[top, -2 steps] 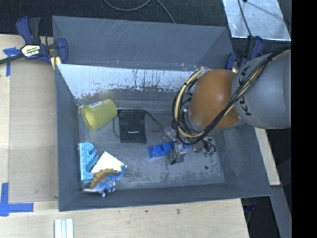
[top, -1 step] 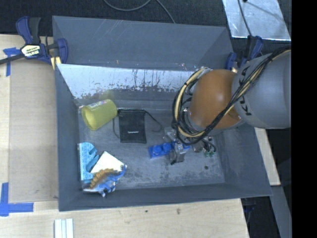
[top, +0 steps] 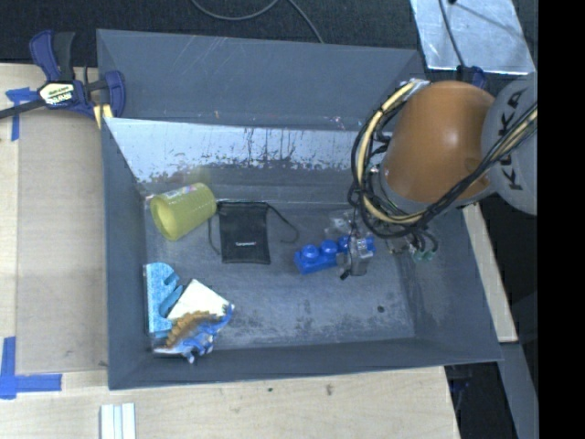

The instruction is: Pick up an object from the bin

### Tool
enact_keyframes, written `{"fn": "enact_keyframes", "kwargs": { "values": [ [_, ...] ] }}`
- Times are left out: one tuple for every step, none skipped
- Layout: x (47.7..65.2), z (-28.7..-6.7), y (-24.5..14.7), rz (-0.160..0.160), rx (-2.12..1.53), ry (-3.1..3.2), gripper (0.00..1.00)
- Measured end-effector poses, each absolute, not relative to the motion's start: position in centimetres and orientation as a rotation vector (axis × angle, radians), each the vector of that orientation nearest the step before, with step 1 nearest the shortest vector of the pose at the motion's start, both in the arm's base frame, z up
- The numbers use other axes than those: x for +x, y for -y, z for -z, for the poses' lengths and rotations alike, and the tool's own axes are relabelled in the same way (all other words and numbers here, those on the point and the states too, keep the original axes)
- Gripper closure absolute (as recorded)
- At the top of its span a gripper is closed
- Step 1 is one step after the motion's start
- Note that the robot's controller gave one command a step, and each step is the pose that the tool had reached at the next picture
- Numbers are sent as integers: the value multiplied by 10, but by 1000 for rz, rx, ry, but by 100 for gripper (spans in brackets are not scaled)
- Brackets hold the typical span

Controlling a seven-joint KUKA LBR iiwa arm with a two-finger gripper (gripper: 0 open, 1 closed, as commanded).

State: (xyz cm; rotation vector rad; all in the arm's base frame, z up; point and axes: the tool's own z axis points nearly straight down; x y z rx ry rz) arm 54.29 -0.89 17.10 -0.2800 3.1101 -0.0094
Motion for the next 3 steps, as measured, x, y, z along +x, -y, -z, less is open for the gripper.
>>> {"fn": "enact_keyframes", "kwargs": {
  "values": [
    [543, -171, 9, 9, -280, -3110, 100],
    [544, -213, 7, 9, -308, -3112, 100],
    [549, -314, -3, 11, -422, -3090, 100]
  ]
}}
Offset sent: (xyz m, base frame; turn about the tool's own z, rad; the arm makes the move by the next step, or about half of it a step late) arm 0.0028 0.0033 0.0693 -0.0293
